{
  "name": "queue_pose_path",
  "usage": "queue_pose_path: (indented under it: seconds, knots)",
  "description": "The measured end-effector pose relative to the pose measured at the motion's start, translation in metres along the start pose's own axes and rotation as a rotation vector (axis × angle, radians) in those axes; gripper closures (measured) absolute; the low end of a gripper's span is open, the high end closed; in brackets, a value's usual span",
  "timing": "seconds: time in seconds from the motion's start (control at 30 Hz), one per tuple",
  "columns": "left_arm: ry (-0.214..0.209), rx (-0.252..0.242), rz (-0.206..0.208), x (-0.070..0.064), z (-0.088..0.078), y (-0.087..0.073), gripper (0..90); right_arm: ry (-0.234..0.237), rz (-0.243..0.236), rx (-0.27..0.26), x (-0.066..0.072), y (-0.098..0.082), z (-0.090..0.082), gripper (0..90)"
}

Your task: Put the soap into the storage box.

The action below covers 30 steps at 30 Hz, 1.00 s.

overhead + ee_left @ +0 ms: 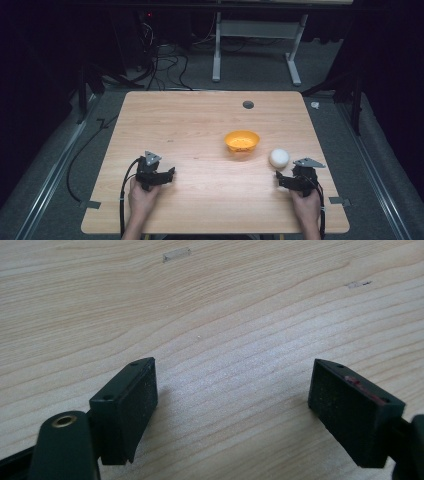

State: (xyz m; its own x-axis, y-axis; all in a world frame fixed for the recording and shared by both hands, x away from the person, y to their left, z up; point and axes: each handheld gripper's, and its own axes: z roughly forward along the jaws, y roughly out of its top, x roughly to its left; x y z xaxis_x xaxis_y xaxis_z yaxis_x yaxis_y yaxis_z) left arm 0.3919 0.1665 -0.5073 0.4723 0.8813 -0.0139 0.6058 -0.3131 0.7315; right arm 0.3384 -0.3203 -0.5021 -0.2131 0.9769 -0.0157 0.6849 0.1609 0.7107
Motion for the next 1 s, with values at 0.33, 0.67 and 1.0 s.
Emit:
queue_pose_path:
  seconds: [0.33,0.67,1.0]
  knots:
    - [0.001,0.000,-0.001,0.0000,0.0000,0.0000,20.3,0.002,-0.003,-0.001,0.0006,-0.0001,0.0001,18.3]
    - [0.002,0.000,-0.001,0.0000,0.0000,0.0000,20.3,0.001,-0.001,0.000,0.0014,-0.0002,-0.0001,18.3]
    - [0.002,0.000,-0.001,0.0000,0.0000,0.0000,20.3,0.002,-0.002,-0.003,0.0013,-0.0001,0.0001,18.4]
